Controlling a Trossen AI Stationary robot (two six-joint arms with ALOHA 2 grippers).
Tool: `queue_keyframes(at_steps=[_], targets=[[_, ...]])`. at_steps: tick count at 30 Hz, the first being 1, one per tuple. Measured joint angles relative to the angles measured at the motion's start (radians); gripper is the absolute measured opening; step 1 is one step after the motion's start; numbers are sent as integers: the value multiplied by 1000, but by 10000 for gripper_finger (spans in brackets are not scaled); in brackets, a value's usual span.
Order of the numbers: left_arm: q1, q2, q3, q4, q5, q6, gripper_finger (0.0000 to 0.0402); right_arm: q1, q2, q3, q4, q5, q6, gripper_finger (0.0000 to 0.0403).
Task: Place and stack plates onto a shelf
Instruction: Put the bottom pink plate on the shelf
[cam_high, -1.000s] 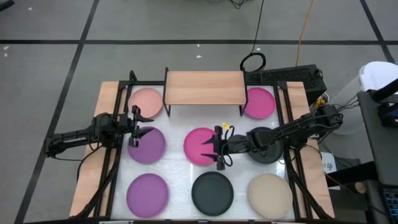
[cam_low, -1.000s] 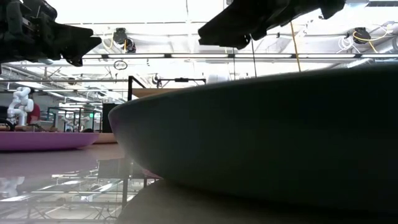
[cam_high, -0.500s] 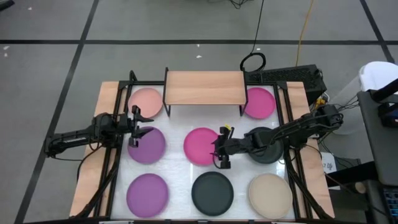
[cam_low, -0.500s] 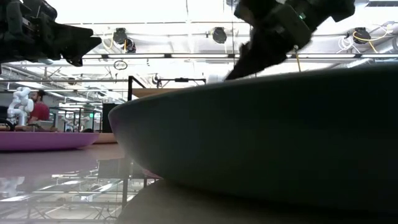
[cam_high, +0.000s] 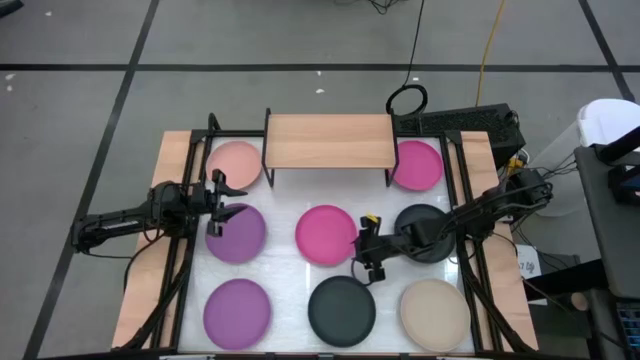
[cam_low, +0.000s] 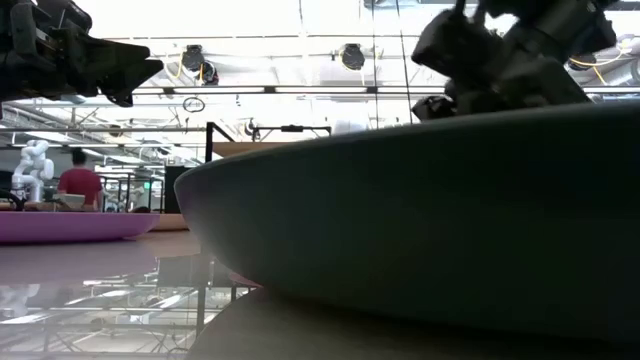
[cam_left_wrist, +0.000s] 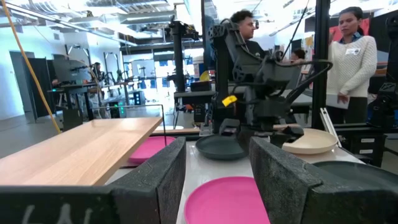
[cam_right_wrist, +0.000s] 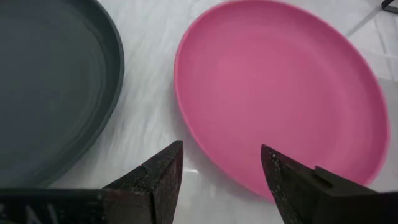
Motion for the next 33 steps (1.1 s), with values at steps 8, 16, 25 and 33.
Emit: queue_keyframes(at_steps=[8,16,25,33], targets=[[0,0,0,0,0,0,184,1,0,-80,100,85,-83,196],[0,0,0,0,0,0,184,1,2,-83,136,107,-178,196],[0,0,0,0,0,0,184,1,2,-8,130,106,-247,196],[0,0,0,0,0,0,184,-4,2,74,103,106,-320,196]])
